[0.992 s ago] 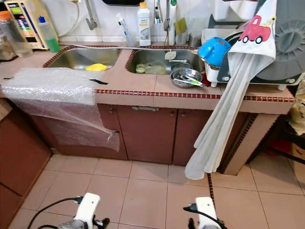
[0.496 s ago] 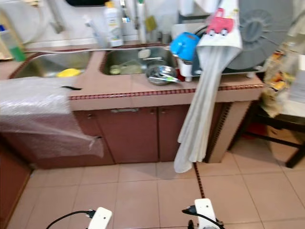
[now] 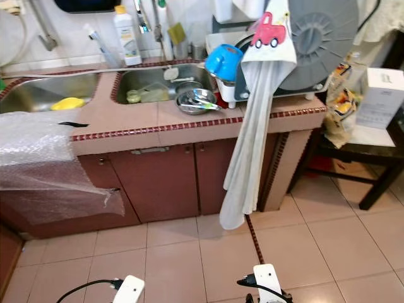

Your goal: Kitchen organization

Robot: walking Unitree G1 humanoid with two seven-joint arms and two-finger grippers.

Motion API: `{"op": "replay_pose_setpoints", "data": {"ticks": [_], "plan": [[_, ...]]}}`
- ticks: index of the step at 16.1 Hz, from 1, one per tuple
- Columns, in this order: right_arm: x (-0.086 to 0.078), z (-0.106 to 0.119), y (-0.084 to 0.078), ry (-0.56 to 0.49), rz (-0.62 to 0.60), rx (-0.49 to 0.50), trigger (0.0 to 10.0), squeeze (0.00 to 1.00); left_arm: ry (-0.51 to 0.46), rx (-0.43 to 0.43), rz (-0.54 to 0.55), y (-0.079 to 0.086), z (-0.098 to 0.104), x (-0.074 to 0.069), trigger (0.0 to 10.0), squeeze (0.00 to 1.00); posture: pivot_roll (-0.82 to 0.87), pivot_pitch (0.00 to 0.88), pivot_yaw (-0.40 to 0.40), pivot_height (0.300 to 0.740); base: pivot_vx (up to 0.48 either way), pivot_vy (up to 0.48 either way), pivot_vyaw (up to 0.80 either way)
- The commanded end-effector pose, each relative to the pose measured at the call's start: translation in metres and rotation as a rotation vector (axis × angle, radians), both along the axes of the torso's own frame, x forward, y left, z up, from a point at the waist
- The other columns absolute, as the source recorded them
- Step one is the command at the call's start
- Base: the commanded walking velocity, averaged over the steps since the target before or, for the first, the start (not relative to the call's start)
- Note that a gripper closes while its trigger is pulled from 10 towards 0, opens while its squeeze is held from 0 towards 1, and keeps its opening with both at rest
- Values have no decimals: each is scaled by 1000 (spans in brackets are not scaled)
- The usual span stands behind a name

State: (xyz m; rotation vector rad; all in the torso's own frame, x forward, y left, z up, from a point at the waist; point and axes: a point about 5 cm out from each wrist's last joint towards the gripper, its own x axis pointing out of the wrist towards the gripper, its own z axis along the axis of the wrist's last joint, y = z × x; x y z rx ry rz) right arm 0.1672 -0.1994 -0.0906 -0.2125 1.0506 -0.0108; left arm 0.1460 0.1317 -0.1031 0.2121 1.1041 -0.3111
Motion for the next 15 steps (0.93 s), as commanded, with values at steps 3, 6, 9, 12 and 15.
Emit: {"op": "replay_pose_setpoints", "data": {"ticks": [3, 6, 9, 12, 15], "plan": [[-3, -1, 1, 12, 10, 1, 10000, 0, 18, 10, -9, 4, -1, -2, 10000, 0, 4, 0, 91, 740, 0, 0, -696], [-3, -2, 2, 14, 13, 2, 10000, 0, 20, 14, -14, 4, -1, -1, 10000, 0, 4, 0, 91, 740, 0, 0, -698], [-3, -2, 3, 14, 13, 4, 10000, 0, 20, 20, -23, 4, -1, -1, 10000, 0, 4, 0, 91, 740, 0, 0, -698], [-4, -2, 3, 16, 8, 8, 10000, 0, 21, 22, -26, 5, -1, -1, 10000, 0, 4, 0, 95, 740, 0, 0, -698], [-5, -2, 3, 19, 8, 7, 10000, 0, 21, 24, -27, 5, -1, 0, 10000, 0, 3, 0, 98, 740, 0, 0, -696]]}}
